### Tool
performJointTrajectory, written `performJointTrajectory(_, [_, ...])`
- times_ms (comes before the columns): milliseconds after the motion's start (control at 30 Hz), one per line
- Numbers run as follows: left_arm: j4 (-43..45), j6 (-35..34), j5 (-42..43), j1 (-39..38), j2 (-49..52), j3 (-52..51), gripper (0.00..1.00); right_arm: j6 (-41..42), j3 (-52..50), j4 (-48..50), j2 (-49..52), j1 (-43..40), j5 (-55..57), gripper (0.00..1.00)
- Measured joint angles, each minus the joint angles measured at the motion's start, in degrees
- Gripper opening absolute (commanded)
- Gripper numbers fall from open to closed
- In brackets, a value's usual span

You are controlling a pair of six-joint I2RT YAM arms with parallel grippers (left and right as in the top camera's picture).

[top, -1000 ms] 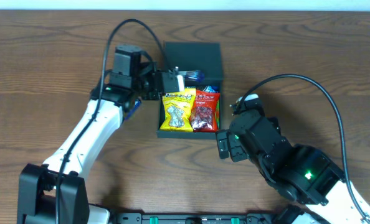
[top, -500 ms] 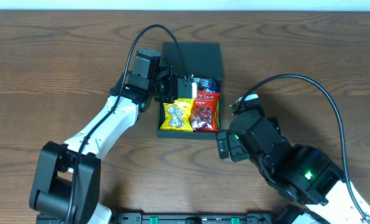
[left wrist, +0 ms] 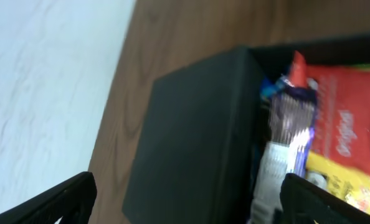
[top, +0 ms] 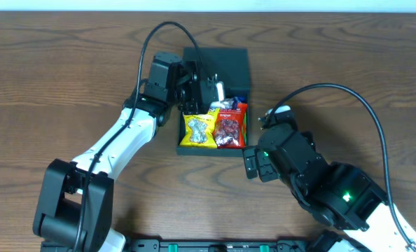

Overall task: Pack container
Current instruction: 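Move left gripper back to the Eclipse tin and grasp it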

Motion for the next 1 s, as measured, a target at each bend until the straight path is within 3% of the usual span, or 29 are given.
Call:
performJointTrajectory(200, [1.4,-15.5,-6.7,0.5,-1.0,0.0,0.95,0.0,0.0,0.0,0.0,0.0,0.0,0.99])
performJointTrajectory(500, [-11.1,-27.3,-20.3,1.0,-4.0,0.2,0.95,0.0,0.0,0.0,0.0,0.0,0.0,0.99])
performJointTrajectory(633, [-16.2,-35.5,-25.9,3.0,-4.0,0.2,0.95,0.0,0.0,0.0,0.0,0.0,0.0,0.99])
performJointTrajectory(833, [-20.9,-47.6,-27.4,9.7,-4.0,0.2,0.95,0.0,0.0,0.0,0.0,0.0,0.0,0.99])
performJointTrajectory(1000, [-24.2,-52.0,-24.0,14.8,-4.0,0.2,0.95,0.0,0.0,0.0,0.0,0.0,0.0,0.99])
